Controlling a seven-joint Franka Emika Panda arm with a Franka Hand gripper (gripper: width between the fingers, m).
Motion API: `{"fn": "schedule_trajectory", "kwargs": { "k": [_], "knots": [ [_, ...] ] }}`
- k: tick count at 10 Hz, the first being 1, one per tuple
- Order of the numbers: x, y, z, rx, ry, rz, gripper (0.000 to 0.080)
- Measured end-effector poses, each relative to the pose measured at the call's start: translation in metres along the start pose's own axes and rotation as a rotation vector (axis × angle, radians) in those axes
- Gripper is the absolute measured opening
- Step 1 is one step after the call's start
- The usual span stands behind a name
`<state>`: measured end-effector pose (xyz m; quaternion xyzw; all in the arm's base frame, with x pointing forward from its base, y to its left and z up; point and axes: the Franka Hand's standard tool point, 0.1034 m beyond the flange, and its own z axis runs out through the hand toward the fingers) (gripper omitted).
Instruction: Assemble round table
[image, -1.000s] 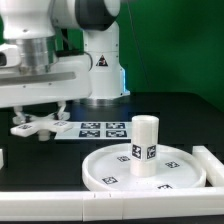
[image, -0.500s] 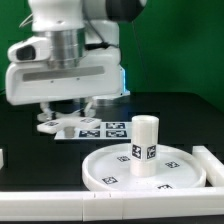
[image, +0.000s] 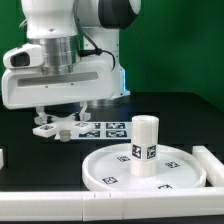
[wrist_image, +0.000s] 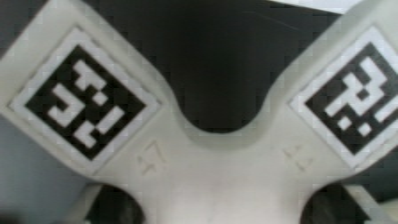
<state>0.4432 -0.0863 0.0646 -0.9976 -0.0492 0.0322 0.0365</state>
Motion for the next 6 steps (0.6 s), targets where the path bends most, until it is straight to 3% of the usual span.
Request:
{"fn": "schedule_trajectory", "kwargs": {
  "k": [3, 4, 6],
  "knots": [
    [0.031, -0.054, -0.038, 0.023, -0.026, 0.083, 0.0442],
    [0.039, -0.064, -0.046, 0.018, -0.016, 0.083, 0.0442],
    [0.038, -0.064, -0.043, 0.019, -0.018, 0.074, 0.0442]
  ]
}}
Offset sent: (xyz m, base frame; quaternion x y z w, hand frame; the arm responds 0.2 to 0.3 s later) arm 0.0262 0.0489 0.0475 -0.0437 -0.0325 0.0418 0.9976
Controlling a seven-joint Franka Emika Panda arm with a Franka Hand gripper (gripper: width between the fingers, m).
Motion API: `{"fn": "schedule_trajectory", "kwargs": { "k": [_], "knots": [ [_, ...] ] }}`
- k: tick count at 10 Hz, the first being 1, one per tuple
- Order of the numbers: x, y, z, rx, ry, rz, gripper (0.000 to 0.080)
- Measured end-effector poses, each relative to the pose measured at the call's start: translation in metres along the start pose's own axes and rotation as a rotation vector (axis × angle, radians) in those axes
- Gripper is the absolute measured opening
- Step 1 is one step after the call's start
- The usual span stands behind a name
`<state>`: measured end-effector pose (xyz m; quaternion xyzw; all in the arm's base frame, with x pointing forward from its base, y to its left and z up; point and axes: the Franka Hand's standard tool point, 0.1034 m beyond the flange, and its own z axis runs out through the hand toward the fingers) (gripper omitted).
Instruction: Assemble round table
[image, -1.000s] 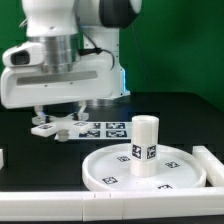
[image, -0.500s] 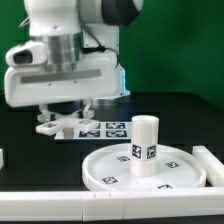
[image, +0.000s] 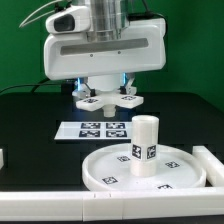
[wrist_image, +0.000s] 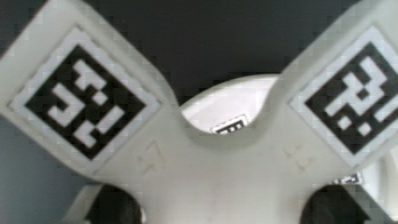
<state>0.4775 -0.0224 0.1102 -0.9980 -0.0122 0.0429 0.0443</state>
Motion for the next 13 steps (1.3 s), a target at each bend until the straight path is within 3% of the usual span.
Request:
{"fn": "schedule_trajectory", "kwargs": {
  "k": [3, 5, 7, 11, 13],
  "knots": [
    [0.006, -0.003, -0.004, -0.003, 0.007, -0.023, 0.0442],
    [0.039, -0.030, -0.027, -0.009, 0.045, -0.059, 0.0442],
    [0.059, -0.044, -0.036, -0.015, 0.057, -0.099, 0.0442],
    [0.056, -0.040, -0.031, -0.016, 0.045, -0.104, 0.0442],
    [0.069, -0.043, -0.029, -0.022, 0.051, -0.134, 0.0442]
  ]
}}
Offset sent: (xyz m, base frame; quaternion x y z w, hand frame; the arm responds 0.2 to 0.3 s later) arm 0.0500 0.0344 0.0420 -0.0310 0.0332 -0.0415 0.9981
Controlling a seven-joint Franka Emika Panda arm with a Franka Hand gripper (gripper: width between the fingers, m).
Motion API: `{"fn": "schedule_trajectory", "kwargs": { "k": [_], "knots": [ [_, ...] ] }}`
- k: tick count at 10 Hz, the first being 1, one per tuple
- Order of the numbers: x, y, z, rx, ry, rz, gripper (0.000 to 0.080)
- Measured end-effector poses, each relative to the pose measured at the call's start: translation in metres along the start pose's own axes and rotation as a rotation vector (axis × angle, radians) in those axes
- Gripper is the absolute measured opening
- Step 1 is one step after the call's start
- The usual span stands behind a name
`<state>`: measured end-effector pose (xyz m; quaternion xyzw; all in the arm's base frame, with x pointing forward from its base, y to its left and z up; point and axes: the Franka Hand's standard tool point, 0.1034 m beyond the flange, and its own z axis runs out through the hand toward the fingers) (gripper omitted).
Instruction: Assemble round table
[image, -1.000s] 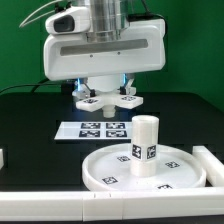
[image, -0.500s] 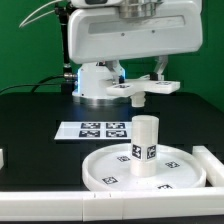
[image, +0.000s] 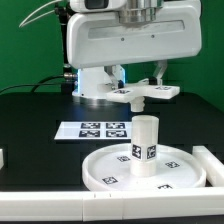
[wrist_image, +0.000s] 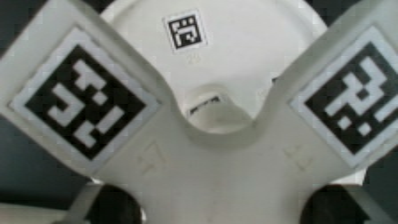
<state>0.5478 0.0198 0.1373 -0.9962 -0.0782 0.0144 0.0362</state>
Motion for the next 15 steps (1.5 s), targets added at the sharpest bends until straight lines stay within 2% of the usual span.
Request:
{"fn": "schedule_trajectory", "kwargs": {
  "k": [6, 15],
  "knots": [
    [0.002, -0.009, 0.011, 0.000, -0.012, -0.001, 0.0442],
    [0.002, -0.004, 0.034, -0.015, -0.012, -0.016, 0.0442]
  ]
}}
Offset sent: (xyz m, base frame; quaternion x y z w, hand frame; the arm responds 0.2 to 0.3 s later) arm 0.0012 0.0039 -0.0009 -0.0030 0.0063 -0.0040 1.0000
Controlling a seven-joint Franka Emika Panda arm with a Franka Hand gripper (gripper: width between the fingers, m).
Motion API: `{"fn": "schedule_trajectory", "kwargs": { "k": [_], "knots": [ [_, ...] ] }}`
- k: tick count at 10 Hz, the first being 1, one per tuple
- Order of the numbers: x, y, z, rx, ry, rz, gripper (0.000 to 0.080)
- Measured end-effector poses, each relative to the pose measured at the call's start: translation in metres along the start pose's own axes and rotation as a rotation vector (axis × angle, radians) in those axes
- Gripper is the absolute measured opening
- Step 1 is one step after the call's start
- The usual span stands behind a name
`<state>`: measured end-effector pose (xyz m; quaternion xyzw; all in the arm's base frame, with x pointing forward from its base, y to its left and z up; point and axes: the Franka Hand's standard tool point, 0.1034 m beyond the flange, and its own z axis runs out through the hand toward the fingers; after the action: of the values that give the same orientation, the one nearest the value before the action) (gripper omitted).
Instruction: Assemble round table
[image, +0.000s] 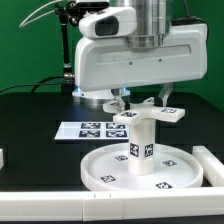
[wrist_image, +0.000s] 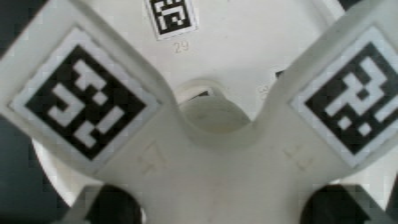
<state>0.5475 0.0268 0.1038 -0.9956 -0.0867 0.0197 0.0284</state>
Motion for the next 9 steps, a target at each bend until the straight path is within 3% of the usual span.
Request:
{"fn": "schedule_trajectory", "kwargs": {
  "k": [9],
  "knots": [
    [0.0010, 0.0008, -0.0004, -0.002, 0.005, 0.021, 0.0442]
  ]
}}
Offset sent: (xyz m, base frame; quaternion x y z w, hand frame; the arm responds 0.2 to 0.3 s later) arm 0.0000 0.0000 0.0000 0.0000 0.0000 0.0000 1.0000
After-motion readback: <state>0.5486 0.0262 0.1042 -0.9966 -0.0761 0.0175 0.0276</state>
